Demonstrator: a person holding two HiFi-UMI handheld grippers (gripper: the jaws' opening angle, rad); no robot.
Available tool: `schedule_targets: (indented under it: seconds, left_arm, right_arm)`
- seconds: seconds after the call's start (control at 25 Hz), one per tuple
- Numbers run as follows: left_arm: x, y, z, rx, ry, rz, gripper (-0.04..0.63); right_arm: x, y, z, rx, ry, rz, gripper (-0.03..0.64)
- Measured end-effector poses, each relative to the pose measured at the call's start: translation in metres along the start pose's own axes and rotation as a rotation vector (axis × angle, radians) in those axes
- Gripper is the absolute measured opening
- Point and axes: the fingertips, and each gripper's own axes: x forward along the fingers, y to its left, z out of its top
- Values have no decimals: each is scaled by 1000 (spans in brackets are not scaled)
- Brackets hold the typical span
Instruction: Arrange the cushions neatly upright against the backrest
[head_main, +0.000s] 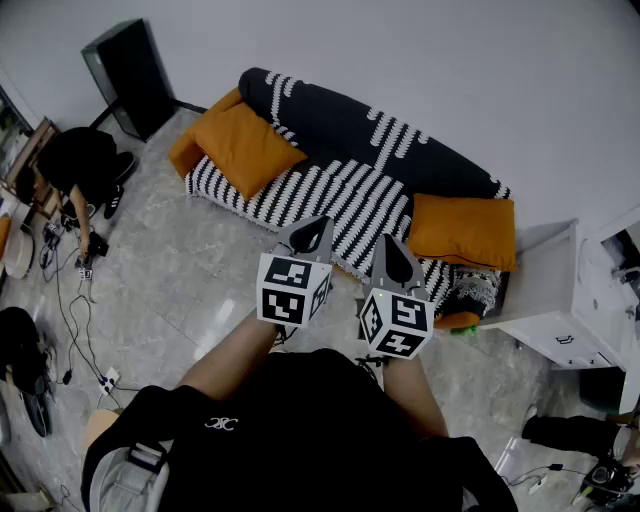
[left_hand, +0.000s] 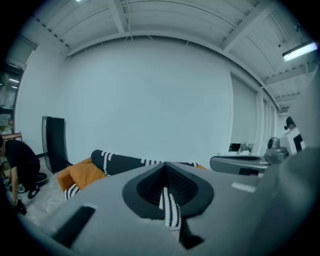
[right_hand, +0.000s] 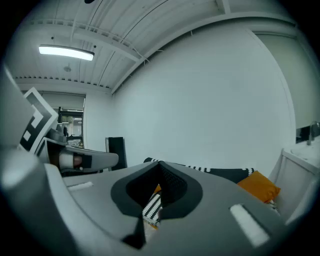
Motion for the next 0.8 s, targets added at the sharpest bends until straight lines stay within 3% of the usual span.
schedule_targets:
  seconds: [0.36, 0.8]
  left_arm:
    - [-2, 9, -1, 16, 10, -38, 9]
    - [-11, 35, -10, 2, 22, -90, 8]
  right_arm:
    - [7, 21, 2, 56, -4, 7, 6]
    - [12, 42, -8, 51, 9, -94, 8]
